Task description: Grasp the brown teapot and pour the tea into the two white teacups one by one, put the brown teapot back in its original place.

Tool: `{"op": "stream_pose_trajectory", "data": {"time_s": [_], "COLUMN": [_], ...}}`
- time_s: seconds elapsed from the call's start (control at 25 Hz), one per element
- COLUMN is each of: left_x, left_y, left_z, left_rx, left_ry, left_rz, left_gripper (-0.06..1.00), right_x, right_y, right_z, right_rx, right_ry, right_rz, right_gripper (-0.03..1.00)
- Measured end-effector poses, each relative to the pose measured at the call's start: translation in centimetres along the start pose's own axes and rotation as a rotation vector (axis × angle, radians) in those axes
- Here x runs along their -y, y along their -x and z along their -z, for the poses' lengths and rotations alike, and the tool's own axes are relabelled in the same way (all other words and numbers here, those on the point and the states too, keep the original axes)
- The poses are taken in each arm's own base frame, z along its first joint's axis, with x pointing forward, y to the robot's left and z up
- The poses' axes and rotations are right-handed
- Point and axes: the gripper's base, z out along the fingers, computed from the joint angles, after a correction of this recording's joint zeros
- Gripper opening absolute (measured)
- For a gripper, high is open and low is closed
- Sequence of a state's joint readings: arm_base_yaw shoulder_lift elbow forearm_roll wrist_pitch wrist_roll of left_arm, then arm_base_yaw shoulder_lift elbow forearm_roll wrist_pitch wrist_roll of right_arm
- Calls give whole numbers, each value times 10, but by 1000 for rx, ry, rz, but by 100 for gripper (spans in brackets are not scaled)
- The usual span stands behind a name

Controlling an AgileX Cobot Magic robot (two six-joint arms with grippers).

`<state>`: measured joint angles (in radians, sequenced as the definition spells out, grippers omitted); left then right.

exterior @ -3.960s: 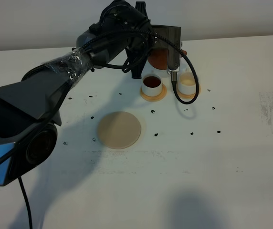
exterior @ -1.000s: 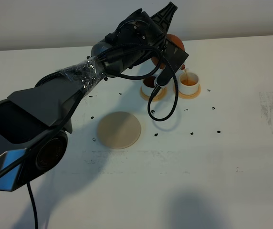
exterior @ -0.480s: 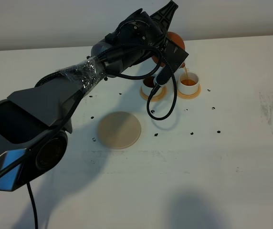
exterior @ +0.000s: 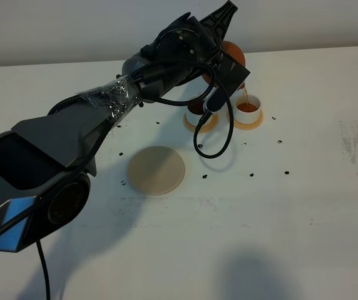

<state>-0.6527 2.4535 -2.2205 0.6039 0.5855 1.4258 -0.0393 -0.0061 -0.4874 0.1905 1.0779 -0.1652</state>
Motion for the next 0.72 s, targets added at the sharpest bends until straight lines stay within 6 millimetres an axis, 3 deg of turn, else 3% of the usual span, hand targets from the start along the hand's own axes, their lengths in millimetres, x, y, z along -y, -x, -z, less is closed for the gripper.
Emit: {"op": "stream_pose_trajectory", "data": {"time_s": [0.72], "left_x": [-3], "left_y": [-1], "left_z": [0], "left_rx": [-10], "left_ry": [28], "left_rz": [-17], "left_gripper": [10], "right_x": [0], "right_y": [0], "right_z": [0], "right_rx": [0], "right_ry": [0], "right_rz": [0], "right_gripper": [47]}}
